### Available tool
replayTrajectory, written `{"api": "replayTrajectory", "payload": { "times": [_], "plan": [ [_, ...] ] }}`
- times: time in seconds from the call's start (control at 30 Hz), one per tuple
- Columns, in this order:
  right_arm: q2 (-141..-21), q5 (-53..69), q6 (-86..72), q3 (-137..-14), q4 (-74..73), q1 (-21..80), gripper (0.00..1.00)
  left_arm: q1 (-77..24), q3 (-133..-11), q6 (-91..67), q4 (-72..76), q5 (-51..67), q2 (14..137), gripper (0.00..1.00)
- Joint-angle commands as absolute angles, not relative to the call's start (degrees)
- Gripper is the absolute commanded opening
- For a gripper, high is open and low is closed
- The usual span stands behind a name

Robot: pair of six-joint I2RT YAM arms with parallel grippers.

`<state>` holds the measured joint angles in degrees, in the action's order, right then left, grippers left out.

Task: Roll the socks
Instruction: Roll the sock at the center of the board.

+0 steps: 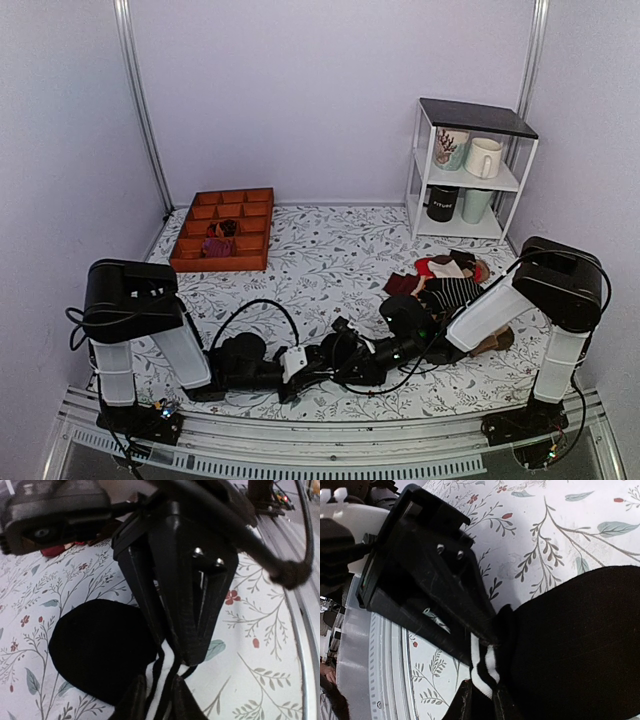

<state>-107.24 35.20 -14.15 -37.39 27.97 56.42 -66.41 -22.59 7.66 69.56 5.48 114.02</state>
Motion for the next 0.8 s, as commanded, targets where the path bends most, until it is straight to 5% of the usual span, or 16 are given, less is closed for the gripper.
{"api": "replayTrajectory", "payload": {
  "times": [0.0,0.07,0.3,0.43,0.77],
  "plan": [
    [-111.7,32.7,-13.6,-34.2,12.2,56.1,0.14,-66.0,-22.7,6.5,61.3,5.4,114.8,0.08],
    [-111.7,33.0,-13.4,-34.4,12.1,56.1,0.14,-66.0,-22.9,5.8,60.1,6.2,114.8,0.00],
    [-111.3,32.4,-12.8,-34.9,10.6,56.1,0.16,-65.9,-25.0,1.5,49.3,7.4,113.2,0.00],
    [-102.7,24.8,-10.5,-33.6,9.8,56.1,0.34,-65.9,-27.9,-4.7,37.2,7.5,110.2,0.00],
    [-84.9,17.2,1.2,-21.8,31.6,57.1,0.46,-65.6,-31.2,-15.1,24.8,15.2,118.6,0.00]
  ]
}}
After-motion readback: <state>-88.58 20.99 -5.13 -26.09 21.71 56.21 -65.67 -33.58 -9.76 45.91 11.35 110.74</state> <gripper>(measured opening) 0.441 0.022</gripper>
